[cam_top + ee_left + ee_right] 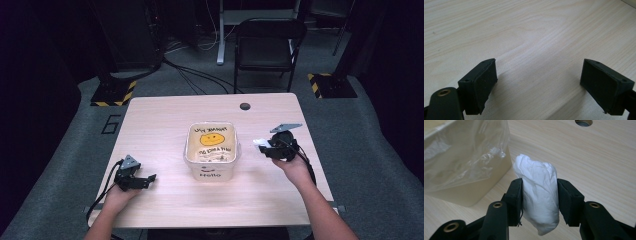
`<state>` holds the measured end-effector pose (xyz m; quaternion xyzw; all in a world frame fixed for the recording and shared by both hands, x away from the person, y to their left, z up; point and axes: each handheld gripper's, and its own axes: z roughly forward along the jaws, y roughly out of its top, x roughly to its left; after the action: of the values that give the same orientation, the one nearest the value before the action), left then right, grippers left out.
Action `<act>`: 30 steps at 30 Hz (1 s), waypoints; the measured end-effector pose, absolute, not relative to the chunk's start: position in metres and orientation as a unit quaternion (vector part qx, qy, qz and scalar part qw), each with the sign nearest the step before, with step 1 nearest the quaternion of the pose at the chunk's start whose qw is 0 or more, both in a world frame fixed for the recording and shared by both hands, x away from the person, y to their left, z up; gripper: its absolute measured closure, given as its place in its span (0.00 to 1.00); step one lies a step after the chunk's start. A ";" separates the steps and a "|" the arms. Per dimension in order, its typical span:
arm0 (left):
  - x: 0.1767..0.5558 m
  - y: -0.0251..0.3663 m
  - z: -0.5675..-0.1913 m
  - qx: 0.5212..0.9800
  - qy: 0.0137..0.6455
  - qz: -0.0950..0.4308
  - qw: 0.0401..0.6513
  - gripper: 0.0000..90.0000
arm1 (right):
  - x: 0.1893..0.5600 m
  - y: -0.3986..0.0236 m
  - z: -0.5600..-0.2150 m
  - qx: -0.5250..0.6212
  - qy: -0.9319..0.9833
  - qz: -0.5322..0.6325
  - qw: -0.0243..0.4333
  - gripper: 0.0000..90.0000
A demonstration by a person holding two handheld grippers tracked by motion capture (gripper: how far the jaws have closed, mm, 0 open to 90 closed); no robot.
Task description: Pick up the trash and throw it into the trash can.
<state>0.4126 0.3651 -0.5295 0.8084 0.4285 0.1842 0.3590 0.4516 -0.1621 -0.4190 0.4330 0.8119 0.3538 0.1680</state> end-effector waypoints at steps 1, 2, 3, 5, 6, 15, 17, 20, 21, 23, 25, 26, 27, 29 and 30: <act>0.413 0.365 -0.529 0.809 0.429 0.184 0.359 0.15 | 0.451 -0.161 -0.414 0.430 0.813 0.355 0.167 0.63; 0.413 0.365 -0.529 0.809 0.429 0.184 0.359 0.15 | 0.451 -0.161 -0.414 0.430 0.813 0.355 0.167 0.63; 0.413 0.365 -0.529 0.809 0.428 0.184 0.359 0.15 | 0.451 -0.160 -0.412 0.431 0.812 0.357 0.165 0.63; 0.413 0.365 -0.529 0.808 0.429 0.184 0.359 0.15 | 0.450 -0.160 -0.407 0.425 0.814 0.358 0.168 0.63; 0.413 0.365 -0.529 0.808 0.429 0.184 0.359 0.15 | 0.450 -0.159 -0.405 0.428 0.812 0.359 0.167 0.63; 0.413 0.365 -0.529 0.809 0.428 0.184 0.359 0.15 | 0.448 -0.153 -0.382 0.409 0.815 0.375 0.169 0.63; 0.413 0.365 -0.529 0.808 0.429 0.184 0.359 0.15 | 0.447 -0.150 -0.377 0.405 0.814 0.379 0.170 0.63; 0.413 0.365 -0.529 0.808 0.429 0.184 0.359 0.15 | 0.446 -0.146 -0.370 0.399 0.815 0.384 0.171 0.63; 0.413 0.365 -0.529 0.808 0.429 0.184 0.359 0.15 | 0.446 -0.145 -0.369 0.396 0.816 0.385 0.171 0.63; 0.413 0.365 -0.529 0.808 0.429 0.184 0.359 0.15 | 0.446 -0.142 -0.365 0.391 0.817 0.388 0.172 0.63; 0.413 0.365 -0.529 0.808 0.429 0.184 0.359 0.15 | 0.446 -0.140 -0.362 0.388 0.817 0.391 0.171 0.63; 0.413 0.365 -0.529 0.809 0.429 0.184 0.359 0.15 | 0.445 -0.138 -0.360 0.388 0.817 0.392 0.170 0.63; 0.413 0.365 -0.529 0.808 0.429 0.184 0.359 0.15 | 0.445 -0.137 -0.359 0.385 0.818 0.393 0.169 0.63; 0.413 0.365 -0.529 0.808 0.429 0.184 0.359 0.15 | 0.445 -0.134 -0.356 0.383 0.818 0.396 0.168 0.63; 0.413 0.365 -0.529 0.809 0.428 0.184 0.359 0.15 | 0.445 -0.133 -0.355 0.379 0.818 0.397 0.169 0.63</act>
<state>0.4126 0.3651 -0.5294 0.8086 0.4284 0.1841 0.3588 0.4455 -0.1333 -0.3552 0.3791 0.8184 0.3973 0.1693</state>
